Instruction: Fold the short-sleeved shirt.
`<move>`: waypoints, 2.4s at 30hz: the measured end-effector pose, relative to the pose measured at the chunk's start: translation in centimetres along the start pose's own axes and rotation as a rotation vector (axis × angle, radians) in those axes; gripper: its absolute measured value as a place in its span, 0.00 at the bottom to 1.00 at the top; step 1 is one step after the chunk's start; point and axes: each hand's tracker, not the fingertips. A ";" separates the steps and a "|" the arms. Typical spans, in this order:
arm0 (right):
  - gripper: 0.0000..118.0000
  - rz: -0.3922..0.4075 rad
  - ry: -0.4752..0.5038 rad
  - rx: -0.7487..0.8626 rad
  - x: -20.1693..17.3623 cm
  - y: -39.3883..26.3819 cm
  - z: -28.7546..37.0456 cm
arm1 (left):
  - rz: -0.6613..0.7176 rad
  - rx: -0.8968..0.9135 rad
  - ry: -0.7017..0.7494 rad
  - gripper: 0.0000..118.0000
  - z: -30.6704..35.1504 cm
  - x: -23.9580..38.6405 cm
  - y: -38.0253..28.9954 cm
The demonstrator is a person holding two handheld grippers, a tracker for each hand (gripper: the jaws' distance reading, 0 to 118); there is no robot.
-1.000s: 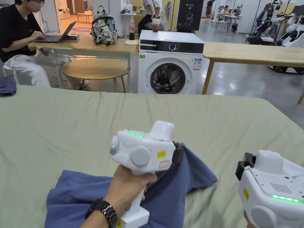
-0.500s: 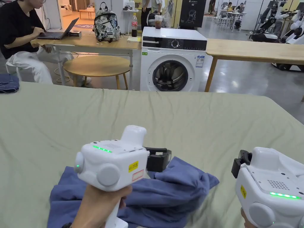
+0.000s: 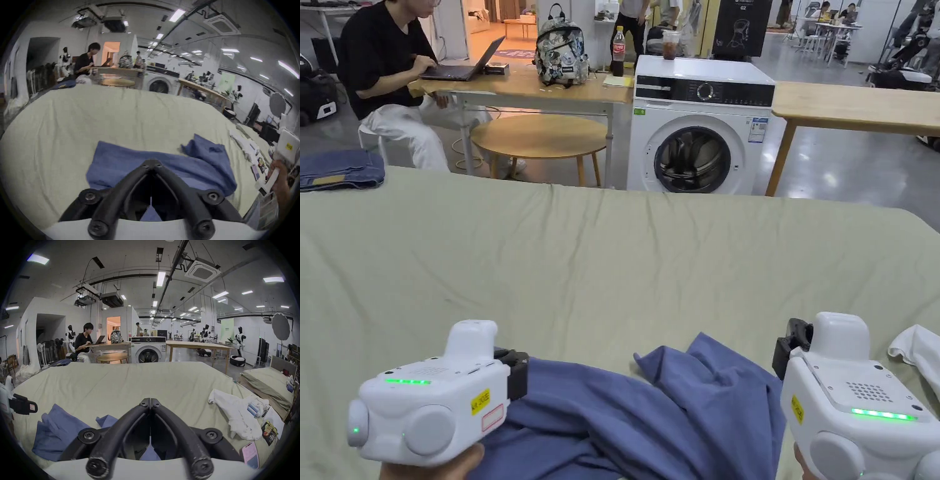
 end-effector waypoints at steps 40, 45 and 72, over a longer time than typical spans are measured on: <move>0.00 -0.024 -0.046 -0.234 4.1 -1.4 -7.7 | -0.041 -0.295 0.128 0.00 -13.0 -7.6 5.1; 0.01 -0.043 -0.010 -0.423 6.9 -0.4 -11.6 | -0.047 -0.228 0.086 0.00 -9.5 -6.7 5.2; 0.03 0.056 -0.013 -0.596 5.4 -1.6 -15.4 | -0.027 -0.186 0.115 0.00 -5.6 -6.3 4.4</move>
